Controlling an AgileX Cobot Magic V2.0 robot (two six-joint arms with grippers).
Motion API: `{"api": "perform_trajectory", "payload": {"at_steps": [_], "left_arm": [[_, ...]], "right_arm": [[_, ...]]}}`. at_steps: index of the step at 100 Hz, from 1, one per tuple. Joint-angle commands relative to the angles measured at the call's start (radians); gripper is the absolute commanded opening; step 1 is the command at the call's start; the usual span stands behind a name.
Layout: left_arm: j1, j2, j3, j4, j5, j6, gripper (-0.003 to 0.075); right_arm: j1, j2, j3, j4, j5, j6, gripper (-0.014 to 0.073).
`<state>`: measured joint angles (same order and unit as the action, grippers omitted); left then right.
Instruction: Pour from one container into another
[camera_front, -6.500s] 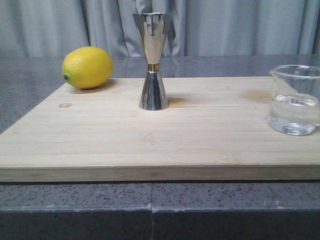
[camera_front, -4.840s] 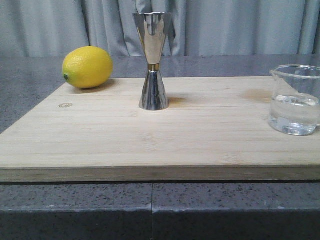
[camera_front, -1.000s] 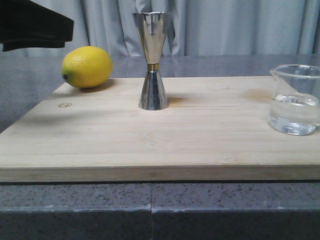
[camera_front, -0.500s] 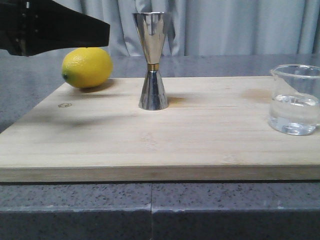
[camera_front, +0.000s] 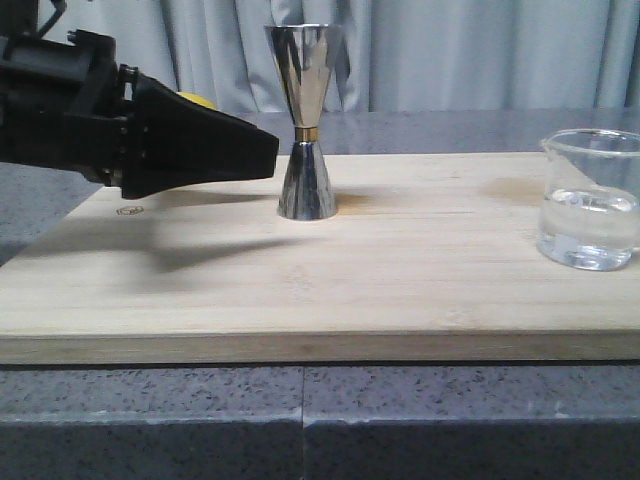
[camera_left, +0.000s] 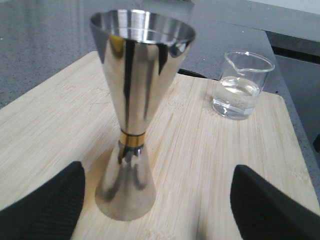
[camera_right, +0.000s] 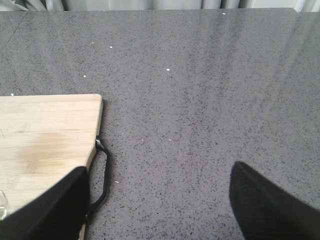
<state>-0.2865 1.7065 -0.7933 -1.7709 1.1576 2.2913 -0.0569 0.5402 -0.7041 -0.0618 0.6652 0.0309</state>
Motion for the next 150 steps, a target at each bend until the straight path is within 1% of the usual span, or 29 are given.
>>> {"api": "perform_trajectory", "payload": {"at_steps": [1, 19, 52, 99, 107, 126, 140, 150], "left_arm": [[-0.027, -0.008, -0.048, -0.079, 0.112, 0.005, 0.0545], [-0.059, 0.043, -0.114, -0.079, 0.112, 0.003, 0.0545], [-0.105, 0.082, -0.212, -0.079, 0.112, -0.020, 0.0545], [-0.112, 0.089, -0.216, -0.079, 0.101, -0.030, 0.0538], [-0.112, 0.089, -0.216, -0.079, 0.098, -0.030, 0.0495], [-0.110, 0.089, -0.216, -0.079, 0.098, -0.030, 0.0334], [-0.110, 0.089, -0.216, -0.079, 0.096, -0.030, 0.0252], [-0.110, 0.089, -0.216, -0.079, 0.096, -0.030, 0.0212]], "right_arm": [[-0.006, 0.010, -0.037, -0.003, -0.065, -0.007, 0.0544], [-0.006, 0.010, -0.037, -0.003, -0.065, -0.007, 0.0544], [-0.006, 0.010, -0.037, -0.003, -0.064, -0.007, 0.0544], [-0.006, 0.010, -0.037, -0.003, -0.064, -0.007, 0.0544], [-0.006, 0.010, -0.037, -0.003, -0.064, -0.007, 0.0544], [-0.006, 0.010, -0.037, -0.003, -0.064, -0.007, 0.0544], [-0.006, 0.010, -0.037, -0.003, -0.064, -0.007, 0.0544], [-0.006, 0.010, -0.037, -0.003, -0.064, -0.007, 0.0544]]}}
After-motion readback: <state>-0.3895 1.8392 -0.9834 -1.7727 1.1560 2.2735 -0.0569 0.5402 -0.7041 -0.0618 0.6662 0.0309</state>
